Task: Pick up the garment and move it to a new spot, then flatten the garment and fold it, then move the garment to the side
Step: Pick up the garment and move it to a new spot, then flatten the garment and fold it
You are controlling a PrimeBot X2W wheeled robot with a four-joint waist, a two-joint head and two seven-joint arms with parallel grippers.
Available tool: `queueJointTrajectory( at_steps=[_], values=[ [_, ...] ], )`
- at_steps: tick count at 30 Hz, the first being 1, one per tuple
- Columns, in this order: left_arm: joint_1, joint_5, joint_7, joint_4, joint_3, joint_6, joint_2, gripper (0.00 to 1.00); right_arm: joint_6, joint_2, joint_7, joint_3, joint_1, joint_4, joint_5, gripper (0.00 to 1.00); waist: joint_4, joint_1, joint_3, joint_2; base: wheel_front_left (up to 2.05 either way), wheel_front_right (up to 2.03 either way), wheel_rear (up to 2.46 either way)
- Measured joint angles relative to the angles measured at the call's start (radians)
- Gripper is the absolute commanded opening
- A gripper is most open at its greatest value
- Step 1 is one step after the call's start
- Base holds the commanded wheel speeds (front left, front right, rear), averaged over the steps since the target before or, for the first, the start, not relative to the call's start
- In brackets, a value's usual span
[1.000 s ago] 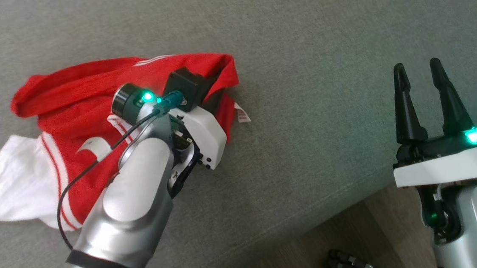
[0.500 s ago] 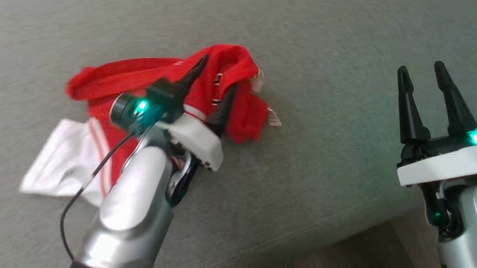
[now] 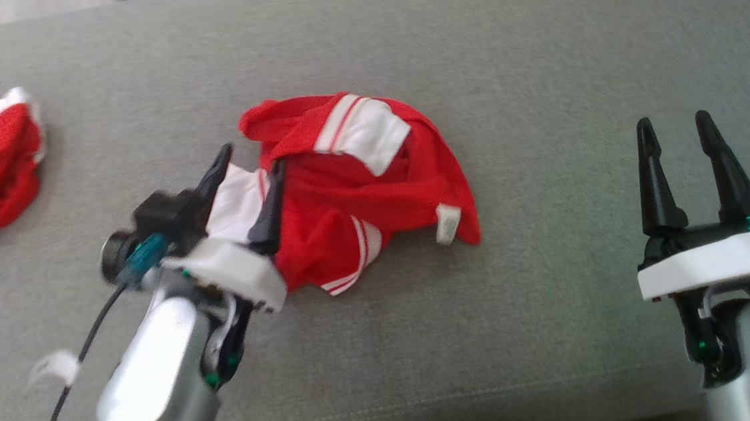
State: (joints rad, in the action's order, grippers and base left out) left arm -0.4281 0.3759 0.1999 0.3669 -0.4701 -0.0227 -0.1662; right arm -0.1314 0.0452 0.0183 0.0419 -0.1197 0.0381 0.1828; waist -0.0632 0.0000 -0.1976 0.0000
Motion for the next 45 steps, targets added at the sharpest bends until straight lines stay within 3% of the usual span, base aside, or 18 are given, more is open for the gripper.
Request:
queueJointTrajectory(
  at_steps=[8, 24, 45],
  values=[
    [0.132, 0.037, 0.003, -0.092, 0.034, -0.023, -0.054, 1.0, 0.0, 0.0, -0.015, 0.003, 0.013, 0.001, -0.008, 1.0, 0.054, 0.0, 0.046, 0.0, 0.0, 0.0, 0.0],
    [0.345, 0.068, 0.006, -0.235, 0.098, -0.108, -0.119, 1.0, 0.0, 0.0, -0.038, 0.009, 0.105, -0.003, -0.019, 1.0, 0.077, 0.0, 0.15, 0.0, 0.0, 0.0, 0.0],
    [0.406, 0.066, -0.006, -0.281, 0.095, -0.145, -0.145, 1.0, 0.0, 0.0, -0.069, -0.008, 0.17, -0.002, -0.027, 1.0, 0.077, 0.0, 0.207, 0.0, 0.0, 0.0, 0.0]
  ],
)
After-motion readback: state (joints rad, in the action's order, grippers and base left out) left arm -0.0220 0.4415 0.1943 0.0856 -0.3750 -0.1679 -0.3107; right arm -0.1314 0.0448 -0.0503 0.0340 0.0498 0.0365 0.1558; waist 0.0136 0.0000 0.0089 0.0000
